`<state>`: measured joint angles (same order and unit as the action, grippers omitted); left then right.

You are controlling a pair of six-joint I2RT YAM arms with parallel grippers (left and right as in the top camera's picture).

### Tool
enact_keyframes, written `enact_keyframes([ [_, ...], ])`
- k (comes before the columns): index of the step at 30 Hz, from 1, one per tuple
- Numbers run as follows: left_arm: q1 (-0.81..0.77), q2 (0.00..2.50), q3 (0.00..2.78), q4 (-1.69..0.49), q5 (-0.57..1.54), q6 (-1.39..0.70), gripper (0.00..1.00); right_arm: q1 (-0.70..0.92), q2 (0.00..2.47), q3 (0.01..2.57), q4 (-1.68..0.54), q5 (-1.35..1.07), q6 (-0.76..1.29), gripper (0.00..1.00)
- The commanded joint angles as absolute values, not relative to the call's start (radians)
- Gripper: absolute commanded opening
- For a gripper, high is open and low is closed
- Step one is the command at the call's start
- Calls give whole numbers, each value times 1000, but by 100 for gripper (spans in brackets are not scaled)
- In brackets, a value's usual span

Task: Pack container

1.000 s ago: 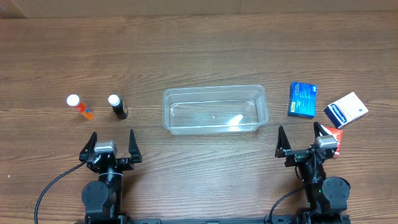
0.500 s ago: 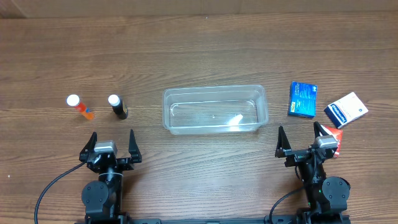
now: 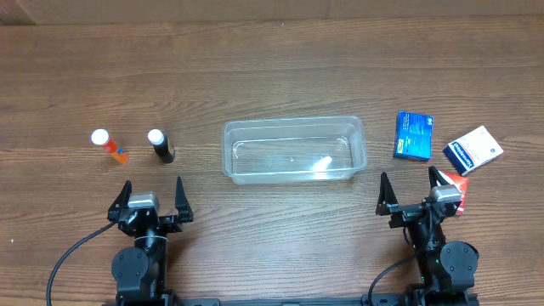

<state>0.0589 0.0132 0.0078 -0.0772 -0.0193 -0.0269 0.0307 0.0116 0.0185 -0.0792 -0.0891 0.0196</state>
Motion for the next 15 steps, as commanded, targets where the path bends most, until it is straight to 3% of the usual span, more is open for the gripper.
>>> enact_keyframes([
  [1, 58, 5, 5, -73, -32, -33, 100, 28, 3, 8, -76, -86, 29, 100],
  [7, 58, 5, 7, -49, 46, -110, 100, 28, 3, 9, -76, -87, 186, 100],
  [15, 58, 22, 185, -85, 70, -158, 100, 28, 17, 130, -133, -87, 238, 100],
])
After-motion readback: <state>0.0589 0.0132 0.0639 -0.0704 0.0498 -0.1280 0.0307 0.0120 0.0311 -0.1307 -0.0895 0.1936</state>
